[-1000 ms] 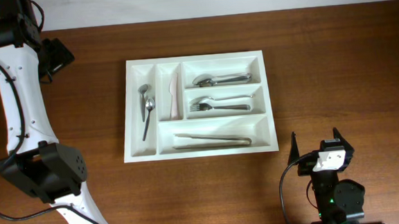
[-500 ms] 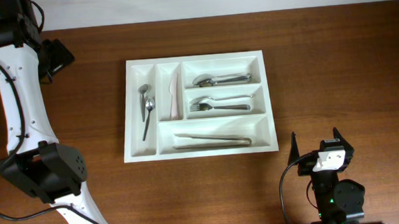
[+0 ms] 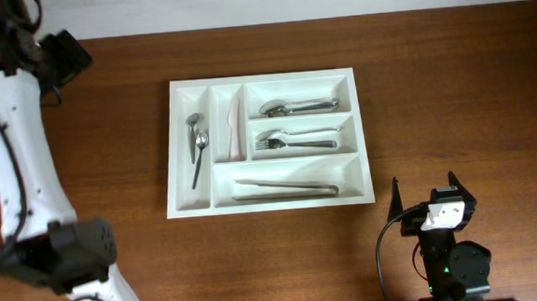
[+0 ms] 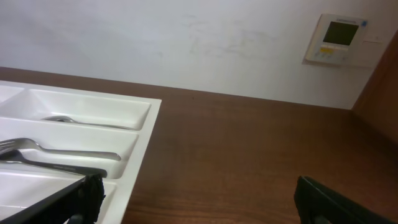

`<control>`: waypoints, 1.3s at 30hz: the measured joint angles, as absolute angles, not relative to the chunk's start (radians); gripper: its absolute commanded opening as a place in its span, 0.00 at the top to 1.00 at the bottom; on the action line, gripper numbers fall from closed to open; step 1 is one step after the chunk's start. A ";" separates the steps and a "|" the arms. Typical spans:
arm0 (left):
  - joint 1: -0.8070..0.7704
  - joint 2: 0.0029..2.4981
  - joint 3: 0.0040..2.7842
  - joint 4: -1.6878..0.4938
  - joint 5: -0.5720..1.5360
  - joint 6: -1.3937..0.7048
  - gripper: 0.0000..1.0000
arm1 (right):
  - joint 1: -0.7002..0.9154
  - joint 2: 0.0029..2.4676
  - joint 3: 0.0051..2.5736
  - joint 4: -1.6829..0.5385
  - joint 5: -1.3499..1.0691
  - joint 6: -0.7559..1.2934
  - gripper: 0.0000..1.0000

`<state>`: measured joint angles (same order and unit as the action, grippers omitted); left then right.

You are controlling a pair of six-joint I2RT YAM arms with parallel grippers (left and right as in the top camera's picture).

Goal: Pack container

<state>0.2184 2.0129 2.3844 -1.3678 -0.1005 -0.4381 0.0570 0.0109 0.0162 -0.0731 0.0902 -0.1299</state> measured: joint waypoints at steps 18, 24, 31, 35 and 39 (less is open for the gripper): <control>0.218 1.428 1.573 -0.793 -0.123 -0.438 0.01 | 0.057 0.011 0.016 -0.072 0.094 -0.130 0.01; 0.218 1.179 1.234 -0.709 -0.130 -0.438 0.01 | 0.057 0.011 0.015 -0.070 0.096 -0.131 0.01; 0.208 0.918 0.973 -0.593 -0.154 -0.439 0.01 | 0.057 0.011 0.015 -0.070 0.096 -0.131 0.01; 0.171 0.778 0.835 -0.510 -0.193 -0.439 0.01 | 0.057 0.011 0.015 -0.070 0.097 -0.131 0.01; 0.150 0.677 0.733 -0.473 -0.211 -0.438 0.01 | 0.057 0.011 0.015 -0.070 0.097 -0.131 0.01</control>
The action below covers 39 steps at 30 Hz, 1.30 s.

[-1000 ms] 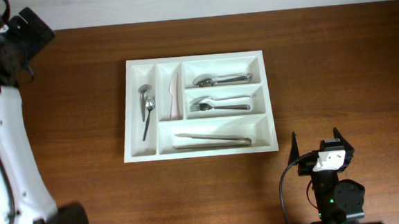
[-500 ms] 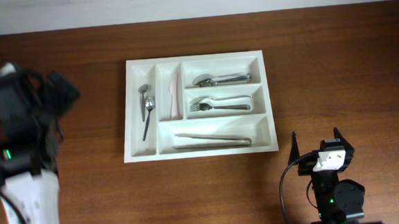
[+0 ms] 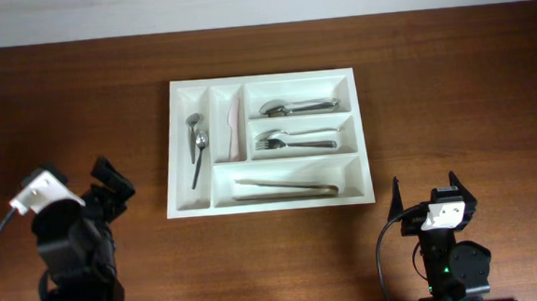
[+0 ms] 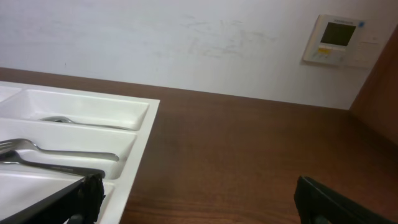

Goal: Pack container

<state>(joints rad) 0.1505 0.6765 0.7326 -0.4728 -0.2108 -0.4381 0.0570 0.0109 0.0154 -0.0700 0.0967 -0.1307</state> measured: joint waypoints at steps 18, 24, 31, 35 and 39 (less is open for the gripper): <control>0.089 0.385 0.431 -0.215 -0.237 -0.388 0.01 | 0.057 0.011 0.015 -0.070 0.097 -0.131 0.01; 0.086 0.258 0.255 -0.145 -0.236 -0.364 0.01 | 0.057 0.011 0.015 -0.070 0.097 -0.131 0.01; 0.086 0.147 0.140 -0.066 -0.236 -0.307 0.01 | 0.057 0.011 0.015 -0.070 0.097 -0.130 0.01; 0.074 0.115 0.103 -0.066 -0.236 -0.285 0.01 | 0.057 0.011 0.015 -0.070 0.097 -0.131 0.01; 0.045 0.101 0.089 -0.062 -0.236 -0.250 0.01 | 0.057 0.011 0.015 -0.070 0.097 -0.130 0.01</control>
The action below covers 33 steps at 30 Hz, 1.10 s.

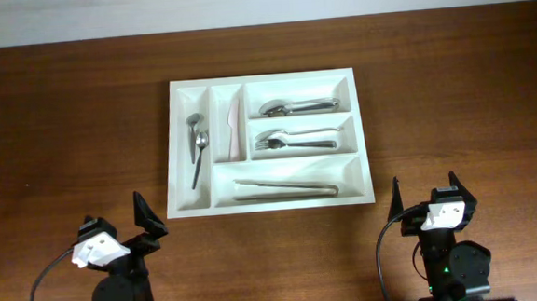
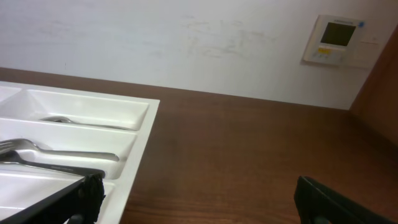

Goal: Pack container

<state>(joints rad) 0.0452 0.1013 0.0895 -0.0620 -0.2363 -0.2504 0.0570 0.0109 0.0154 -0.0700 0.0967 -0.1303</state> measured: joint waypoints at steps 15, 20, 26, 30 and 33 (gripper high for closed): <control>0.035 0.017 0.035 -0.112 -0.135 -0.171 0.01 | 0.057 0.011 0.015 -0.070 0.097 -0.131 0.01; 0.035 0.015 0.035 -0.113 -0.105 -0.153 0.01 | 0.057 0.011 0.015 -0.070 0.097 -0.131 0.01; 0.035 0.015 0.035 -0.117 -0.054 -0.113 0.01 | 0.057 0.011 0.015 -0.070 0.097 -0.130 0.01; 0.035 0.015 0.035 -0.117 -0.044 -0.084 0.01 | 0.057 0.011 0.015 -0.070 0.097 -0.130 0.01; 0.035 0.015 0.035 -0.118 -0.039 -0.067 0.01 | 0.057 0.011 0.015 -0.070 0.097 -0.131 0.01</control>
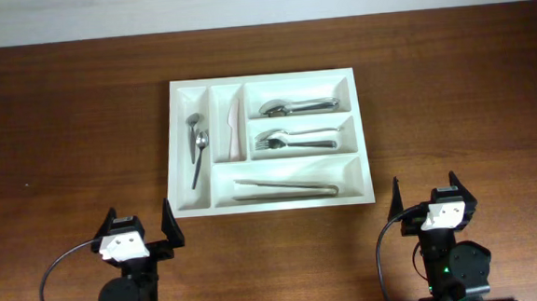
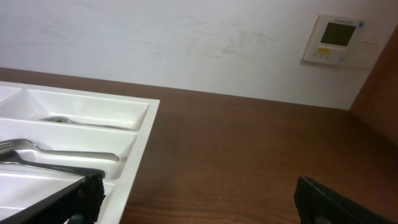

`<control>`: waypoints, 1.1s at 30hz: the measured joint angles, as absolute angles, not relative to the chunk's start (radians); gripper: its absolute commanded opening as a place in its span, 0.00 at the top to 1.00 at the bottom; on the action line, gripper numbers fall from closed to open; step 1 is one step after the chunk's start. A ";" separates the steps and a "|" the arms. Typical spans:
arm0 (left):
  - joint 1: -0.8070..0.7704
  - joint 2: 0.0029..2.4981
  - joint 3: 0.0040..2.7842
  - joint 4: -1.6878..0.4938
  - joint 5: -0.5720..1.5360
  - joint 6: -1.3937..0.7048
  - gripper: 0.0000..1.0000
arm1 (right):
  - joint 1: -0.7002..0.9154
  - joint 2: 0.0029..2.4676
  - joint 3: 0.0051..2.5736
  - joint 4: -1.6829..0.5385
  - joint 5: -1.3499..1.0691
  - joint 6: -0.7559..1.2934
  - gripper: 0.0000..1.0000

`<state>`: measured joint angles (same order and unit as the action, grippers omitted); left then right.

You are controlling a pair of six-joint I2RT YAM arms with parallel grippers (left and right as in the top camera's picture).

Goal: Pack container

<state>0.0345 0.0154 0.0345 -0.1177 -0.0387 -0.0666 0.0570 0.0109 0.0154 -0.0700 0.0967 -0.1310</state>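
Observation:
The white cutlery tray (image 1: 262, 77) lies at the middle of the table. It holds small spoons (image 1: 196, 146) in the left slot, a knife (image 1: 233, 125) beside them, spoons (image 1: 298, 105), forks (image 1: 296, 139) and tongs (image 1: 285, 187). My left gripper (image 1: 139, 217) stands open and empty at the front edge, just short of the tray's front left corner. My right gripper (image 1: 425, 189) is open and empty near the tray's front right corner. In the right wrist view the right gripper (image 2: 199, 200) has only bare wood between its fingers, with the tray (image 2: 142, 146) to its left.
Brown wooden table (image 1: 452, 93) all round the tray. A white wall (image 2: 186, 37) with a thermostat panel (image 2: 337, 38) stands behind the table's far edge.
My left arm has shifted a little to the right and toward the tray along the front edge. The right arm and the cutlery have not moved.
My left arm first reached high along the table's left side. Then it stood folded left of the tray, then at the front edge, and now a little further right. The right arm stayed put and the tray's contents stayed the same.

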 measured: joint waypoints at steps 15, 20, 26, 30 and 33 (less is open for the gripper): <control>0.035 0.015 0.035 -0.120 -0.033 -0.045 0.01 | 0.057 0.011 0.015 -0.070 0.097 -0.131 0.01; 0.035 0.015 0.035 -0.120 -0.033 -0.045 0.01 | 0.057 0.011 0.015 -0.070 0.097 -0.131 0.01; 0.035 0.015 0.035 -0.120 -0.033 -0.040 0.01 | 0.057 0.011 0.015 -0.070 0.097 -0.130 0.01; 0.035 0.015 0.035 -0.120 -0.033 -0.008 0.01 | 0.057 0.011 0.015 -0.070 0.097 -0.131 0.01; 0.035 0.015 0.035 -0.120 -0.033 0.009 0.01 | 0.057 0.011 0.015 -0.070 0.097 -0.131 0.01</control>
